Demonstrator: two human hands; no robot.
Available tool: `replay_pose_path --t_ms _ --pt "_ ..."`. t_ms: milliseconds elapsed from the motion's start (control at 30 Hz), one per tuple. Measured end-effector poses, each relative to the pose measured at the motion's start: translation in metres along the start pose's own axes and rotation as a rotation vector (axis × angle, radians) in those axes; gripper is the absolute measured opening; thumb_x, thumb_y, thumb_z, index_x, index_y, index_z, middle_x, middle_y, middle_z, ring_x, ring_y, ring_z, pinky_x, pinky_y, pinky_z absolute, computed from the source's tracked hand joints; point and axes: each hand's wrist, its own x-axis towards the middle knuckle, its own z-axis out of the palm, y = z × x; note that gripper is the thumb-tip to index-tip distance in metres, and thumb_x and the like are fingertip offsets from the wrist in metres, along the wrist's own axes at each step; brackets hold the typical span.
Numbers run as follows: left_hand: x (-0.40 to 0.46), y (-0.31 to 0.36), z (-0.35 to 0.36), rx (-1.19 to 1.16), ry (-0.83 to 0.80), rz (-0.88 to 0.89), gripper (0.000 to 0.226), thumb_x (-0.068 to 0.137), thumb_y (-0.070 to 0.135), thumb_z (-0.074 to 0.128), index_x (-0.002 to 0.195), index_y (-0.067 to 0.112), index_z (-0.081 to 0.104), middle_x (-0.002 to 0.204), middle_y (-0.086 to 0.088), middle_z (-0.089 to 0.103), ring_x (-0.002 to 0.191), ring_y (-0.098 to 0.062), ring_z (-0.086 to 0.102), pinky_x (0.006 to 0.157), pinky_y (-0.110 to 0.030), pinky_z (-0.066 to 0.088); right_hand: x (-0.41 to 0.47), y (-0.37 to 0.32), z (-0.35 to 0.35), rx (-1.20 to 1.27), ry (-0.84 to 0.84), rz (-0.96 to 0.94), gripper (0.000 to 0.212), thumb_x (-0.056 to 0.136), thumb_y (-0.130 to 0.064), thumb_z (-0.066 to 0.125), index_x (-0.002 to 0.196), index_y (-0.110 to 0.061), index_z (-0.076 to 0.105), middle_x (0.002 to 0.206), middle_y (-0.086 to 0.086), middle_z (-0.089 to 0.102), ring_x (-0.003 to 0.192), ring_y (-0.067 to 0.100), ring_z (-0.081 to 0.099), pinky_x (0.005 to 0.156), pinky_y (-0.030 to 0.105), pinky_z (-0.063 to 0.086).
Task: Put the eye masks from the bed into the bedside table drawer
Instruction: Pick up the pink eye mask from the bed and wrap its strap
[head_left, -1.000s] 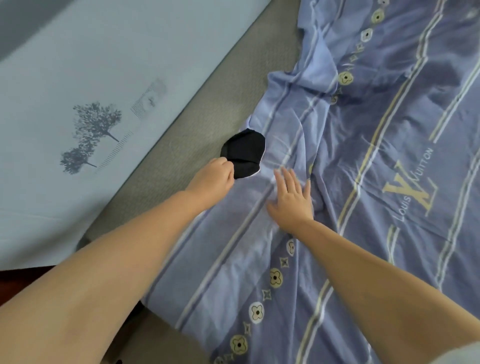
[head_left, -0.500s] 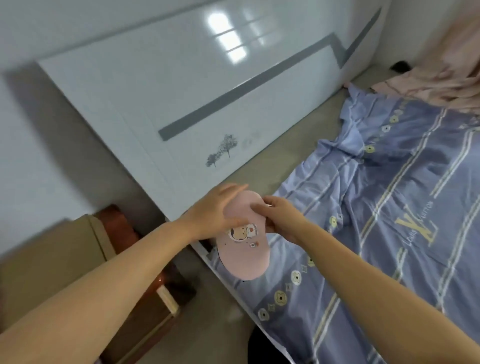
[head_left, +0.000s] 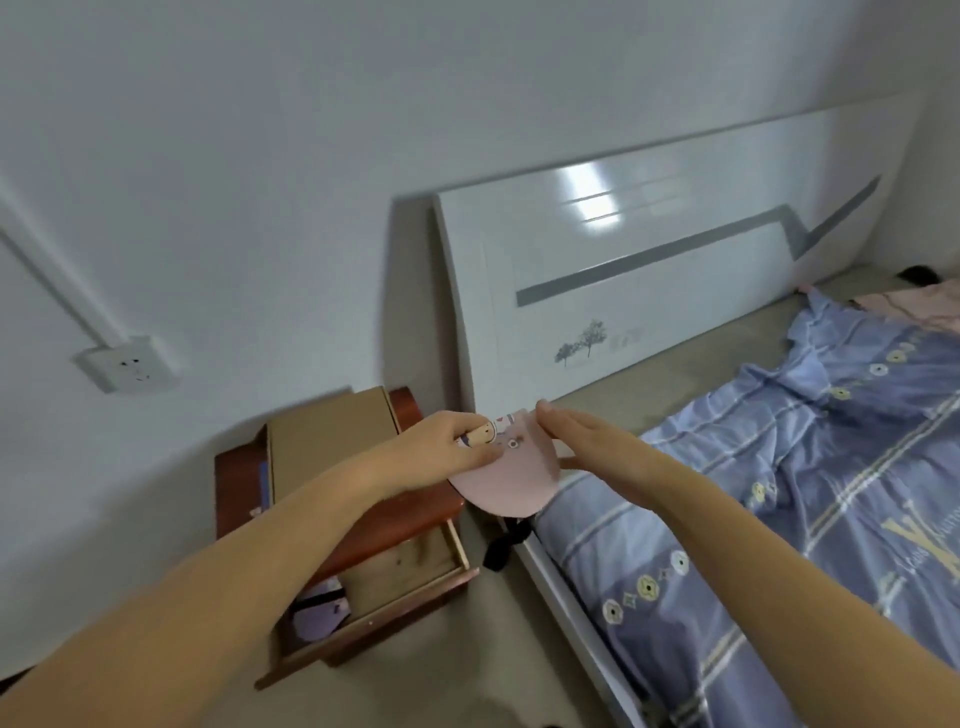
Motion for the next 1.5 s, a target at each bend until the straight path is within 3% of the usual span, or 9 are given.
replay_pose_path --t_ms 300,433,500,700,933,1100,1200,1367,1500 --pt "-0.014 0.02 0.0 -0.774 0.592 -0.292 0.031 0.083 0.025 0.051 0.053 0.022 0.05 0.052 0.005 0.053 0.055 -0.015 0.047 0.053 -0.027 0.034 0.008 -0.035 0.033 -0.074 0.069 -0.179 0.015 0.09 -0.038 0.047 0.092 -0.024 0.051 0.09 0.001 0.06 0.074 0.012 0.059 0.057 0.023 0.046" --pt "-0.026 0.002 0.005 -1.389 0.437 -0.231 0.04 0.094 0.046 0.042 0.092 0.015 0.066 0.084 -0.007 0.073 0.081 -0.023 0.063 0.076 -0.037 0.048 0.011 -0.035 0.03 -0.01 0.035 -0.172 0.027 0.082 -0.045 0.054 0.097 -0.022 0.054 0.098 0.01 0.065 0.082 0.023 0.065 0.061 0.031 0.051" --pt "-0.037 -0.005 0.021 -1.333 0.205 -0.139 0.048 0.093 0.052 0.041 0.115 0.017 0.064 0.111 -0.01 0.07 0.104 -0.028 0.062 0.095 -0.046 0.045 0.013 -0.036 0.028 0.134 0.096 -0.175 0.025 0.086 -0.041 0.054 0.101 -0.021 0.054 0.101 0.01 0.065 0.085 0.024 0.065 0.063 0.032 0.052" --pt "-0.056 0.003 0.031 -1.176 -0.039 -0.037 0.021 0.076 0.041 0.071 0.074 0.02 0.068 0.068 0.001 0.062 0.061 -0.011 0.058 0.083 -0.036 0.053 0.014 -0.036 0.023 0.316 0.182 -0.175 0.015 0.091 -0.028 0.053 0.1 -0.016 0.055 0.102 0.011 0.063 0.08 0.021 0.063 0.058 0.031 0.052" --pt "-0.053 0.027 0.037 -0.703 0.159 -0.13 0.018 0.087 0.024 0.062 0.096 0.01 0.068 0.084 0.004 0.068 0.094 -0.022 0.059 0.097 -0.043 0.048 0.008 -0.033 0.024 0.4 -0.02 -0.179 0.033 0.087 -0.026 0.061 0.114 -0.008 0.059 0.109 0.015 0.067 0.094 0.026 0.065 0.082 0.042 0.053" --pt "-0.056 0.025 0.032 -0.508 0.043 -0.11 0.016 0.088 0.031 0.059 0.093 0.029 0.074 0.099 0.012 0.074 0.099 -0.003 0.066 0.088 -0.02 0.051 0.006 -0.034 0.018 0.289 -0.056 -0.158 0.027 0.086 -0.025 0.062 0.106 -0.006 0.065 0.097 0.011 0.072 0.086 0.021 0.069 0.076 0.033 0.058" --pt "-0.055 0.018 0.029 -0.656 0.102 -0.132 0.017 0.09 0.021 0.057 0.091 0.021 0.074 0.096 0.004 0.074 0.093 -0.013 0.068 0.089 -0.029 0.053 0.008 -0.031 0.011 0.366 -0.005 -0.139 0.023 0.088 -0.02 0.06 0.107 -0.007 0.064 0.095 0.008 0.072 0.079 0.015 0.071 0.067 0.028 0.06" --pt "-0.048 0.029 0.031 -1.05 0.132 -0.177 0.028 0.094 0.018 0.046 0.069 0.012 0.057 0.051 0.002 0.051 0.043 -0.008 0.044 0.047 -0.019 0.04 0.009 -0.023 0.011 0.392 0.029 -0.114 0.024 0.089 -0.019 0.059 0.109 -0.006 0.063 0.095 0.007 0.071 0.079 0.016 0.069 0.07 0.031 0.059" --pt "-0.052 0.036 0.048 -1.263 -0.224 -0.217 0.045 0.099 0.029 0.026 0.074 0.01 0.058 0.042 0.002 0.057 0.028 -0.004 0.045 0.028 -0.011 0.033 0.011 -0.026 0.007 0.34 0.214 -0.178 0.026 0.09 -0.017 0.057 0.11 -0.001 0.062 0.091 0.01 0.068 0.078 0.021 0.064 0.071 0.035 0.056"
